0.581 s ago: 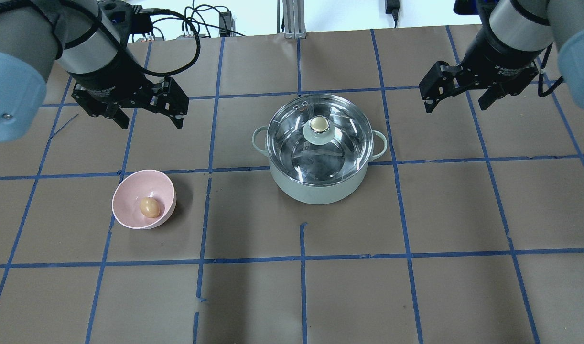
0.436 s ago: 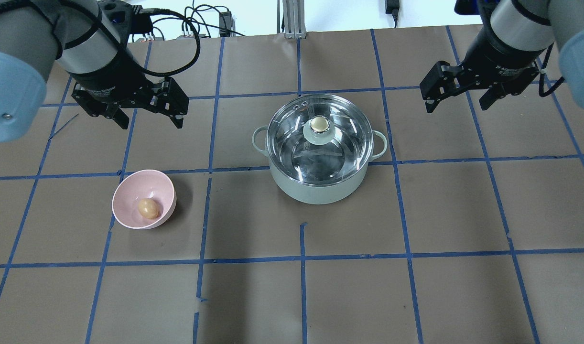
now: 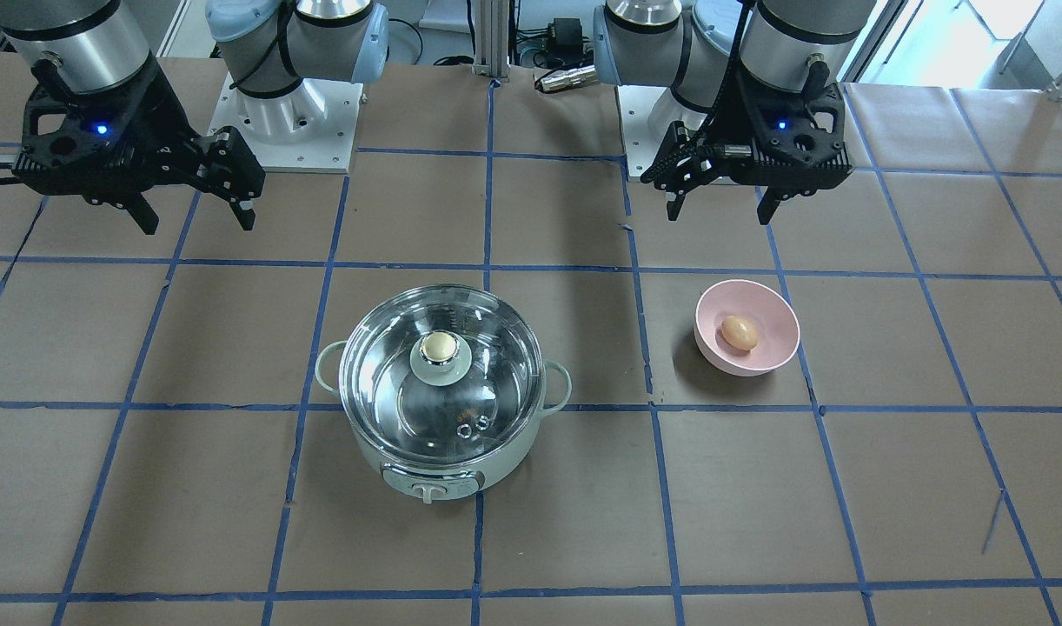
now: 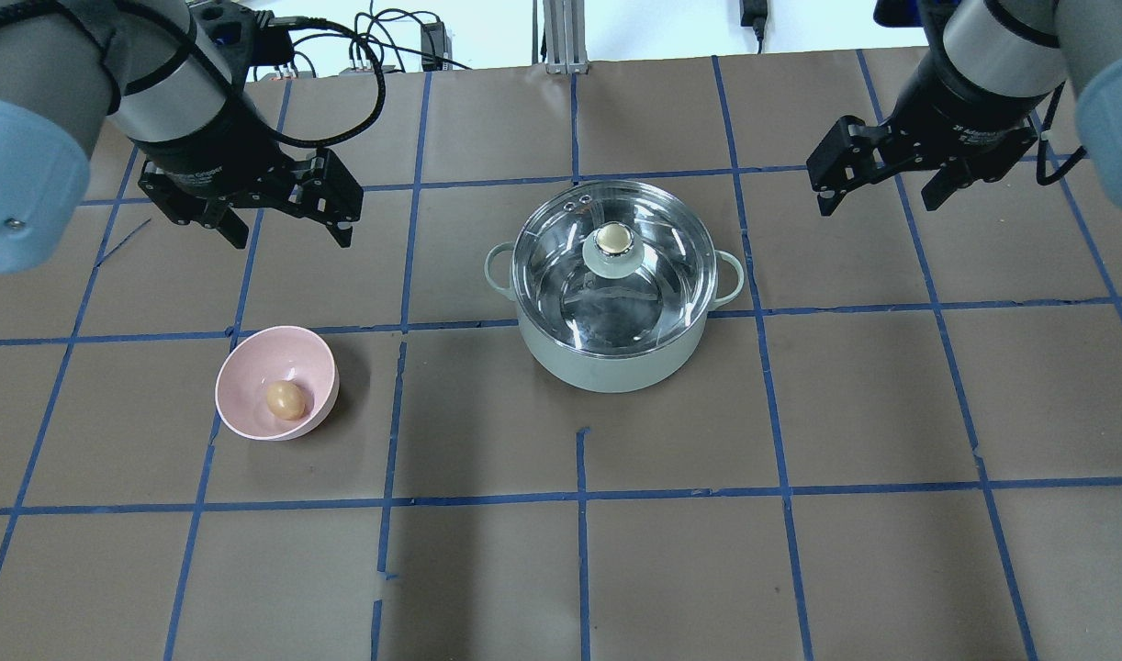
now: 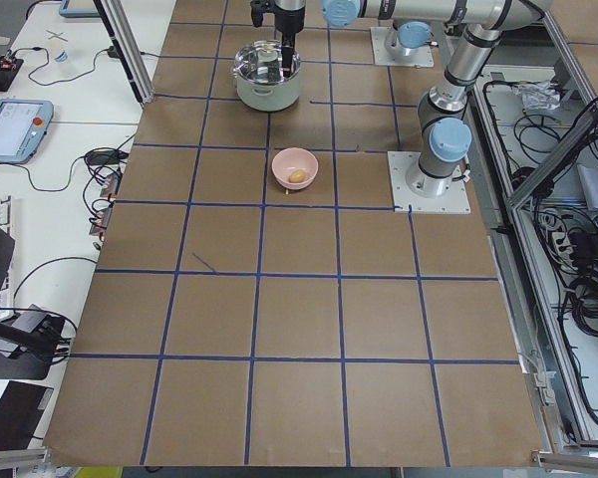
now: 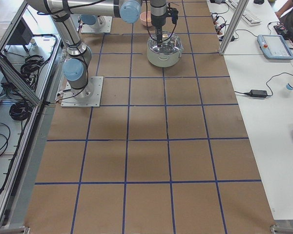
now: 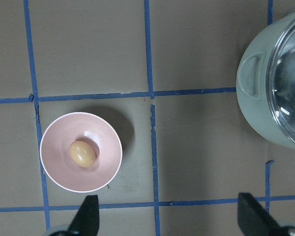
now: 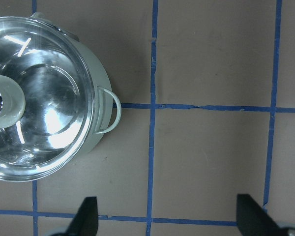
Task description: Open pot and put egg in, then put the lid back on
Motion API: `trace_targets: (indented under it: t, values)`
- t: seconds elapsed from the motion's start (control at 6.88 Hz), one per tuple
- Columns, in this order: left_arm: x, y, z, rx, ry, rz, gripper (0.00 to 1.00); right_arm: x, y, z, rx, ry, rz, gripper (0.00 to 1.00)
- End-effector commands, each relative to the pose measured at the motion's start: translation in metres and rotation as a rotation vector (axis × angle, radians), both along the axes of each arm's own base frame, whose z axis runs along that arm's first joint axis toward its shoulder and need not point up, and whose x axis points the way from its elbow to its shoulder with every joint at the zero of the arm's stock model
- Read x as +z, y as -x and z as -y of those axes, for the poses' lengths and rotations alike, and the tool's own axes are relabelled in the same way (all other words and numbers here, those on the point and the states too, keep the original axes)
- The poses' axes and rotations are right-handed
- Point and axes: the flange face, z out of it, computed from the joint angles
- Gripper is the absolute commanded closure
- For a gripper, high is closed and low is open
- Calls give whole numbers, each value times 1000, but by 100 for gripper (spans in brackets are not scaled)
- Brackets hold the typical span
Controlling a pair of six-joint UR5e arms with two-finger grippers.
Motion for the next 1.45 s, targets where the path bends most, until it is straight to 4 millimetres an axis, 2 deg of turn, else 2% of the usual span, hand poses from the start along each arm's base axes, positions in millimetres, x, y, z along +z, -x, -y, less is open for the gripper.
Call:
trace_targets:
  t: [0.0, 0.15, 0.29, 0.44, 0.73, 0.87, 1.02, 1.31]
  values:
    - [0, 0, -1, -1, 1, 0, 0, 7, -4, 1, -25, 20, -12, 0]
    - [0, 0, -2, 1, 1, 0, 0, 4, -25, 4, -35, 49, -4, 0]
    - [0, -1, -2, -5, 1, 5, 0, -8, -64, 11, -2, 67, -1, 0]
    - [0, -1, -2, -50, -1, 8, 0, -29, -102, 12, 23, 28, 9, 0]
    - [-2, -1, -2, -54, -4, 9, 0, -60, -180, 36, -16, 44, 36, 0]
    - [-2, -1, -3, -49, -4, 8, 0, -75, -203, 47, -38, 32, 37, 0]
    - [-2, -1, -6, -40, -4, 8, 0, -91, -213, 52, -55, 7, 30, 0]
    - [-3, -1, -7, -39, -7, 6, 0, -111, -214, 57, -46, -17, 21, 0]
